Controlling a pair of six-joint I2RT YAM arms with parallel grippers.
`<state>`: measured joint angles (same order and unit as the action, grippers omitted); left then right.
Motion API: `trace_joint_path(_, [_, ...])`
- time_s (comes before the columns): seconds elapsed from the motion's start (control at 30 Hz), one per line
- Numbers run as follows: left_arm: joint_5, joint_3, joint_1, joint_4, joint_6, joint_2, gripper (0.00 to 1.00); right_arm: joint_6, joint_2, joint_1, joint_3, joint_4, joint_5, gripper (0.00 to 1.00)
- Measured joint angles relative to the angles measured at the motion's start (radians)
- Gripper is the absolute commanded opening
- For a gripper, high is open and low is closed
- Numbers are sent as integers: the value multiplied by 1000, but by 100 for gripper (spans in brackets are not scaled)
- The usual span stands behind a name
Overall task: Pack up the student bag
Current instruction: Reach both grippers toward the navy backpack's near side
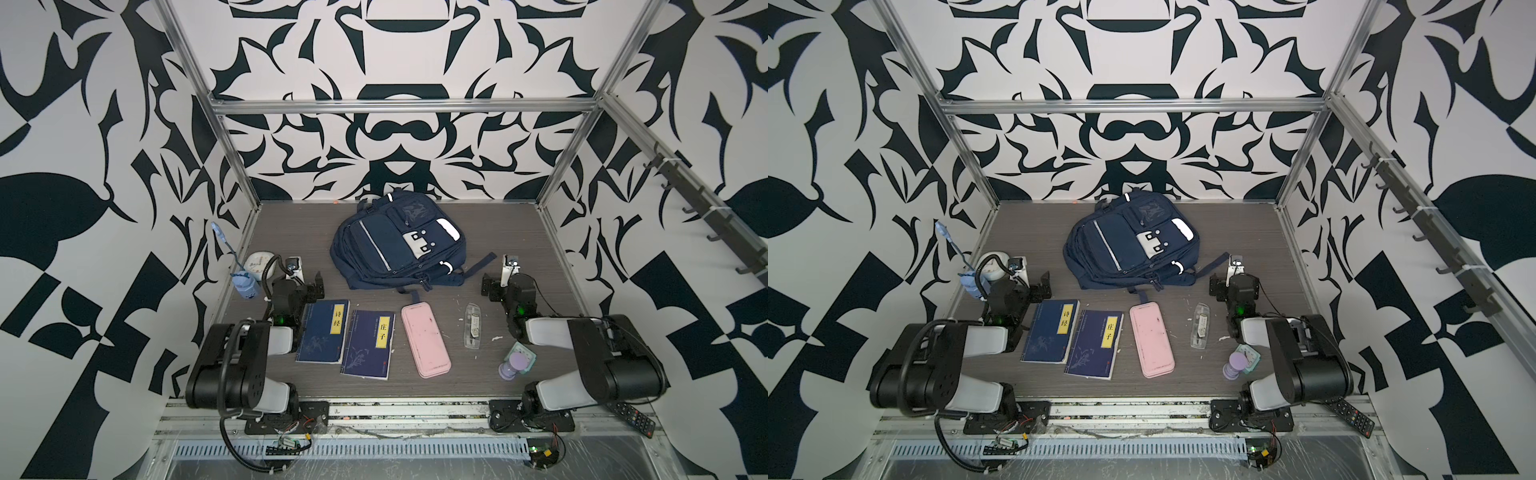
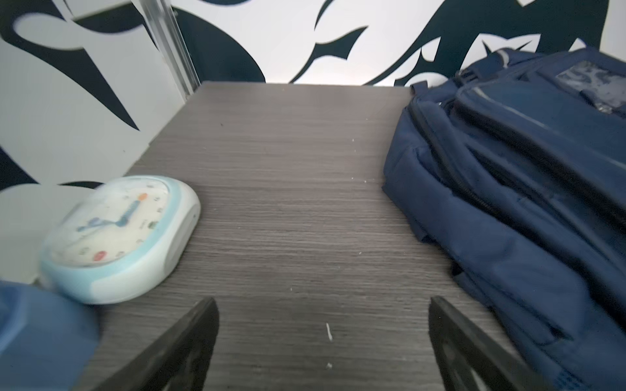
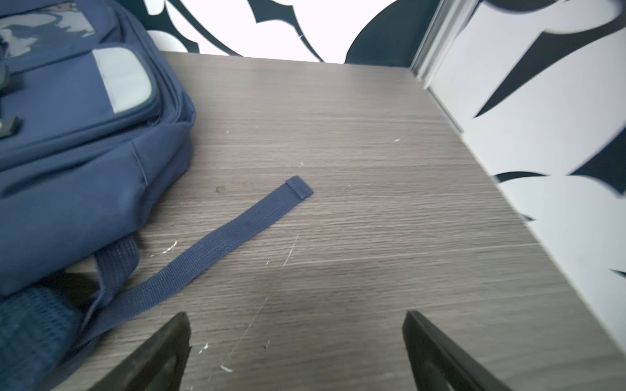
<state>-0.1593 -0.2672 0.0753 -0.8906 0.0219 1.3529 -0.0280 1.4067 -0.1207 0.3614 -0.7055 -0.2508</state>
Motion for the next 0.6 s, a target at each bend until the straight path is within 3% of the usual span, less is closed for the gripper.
trace_joint_path(0.1, [-40,-35,32,88,45,-193,99,-70,-106,-25,76,157,-111,100])
trace_joint_path(0.2, [-44,-186,36,267,129,-260,99,-212,-167,-27,212,382,-215,100])
trace_joint_path(0.37, [47,-451,40,534,299,-173,99,-404,-175,-30,472,723,-228,100])
trace_joint_path(0.5, [176,-557,52,676,410,-74,99,-418,-180,-100,503,827,-180,100])
trace_joint_path(0.6, [278,-602,77,751,473,5,99,-409,-142,-224,524,908,-164,100])
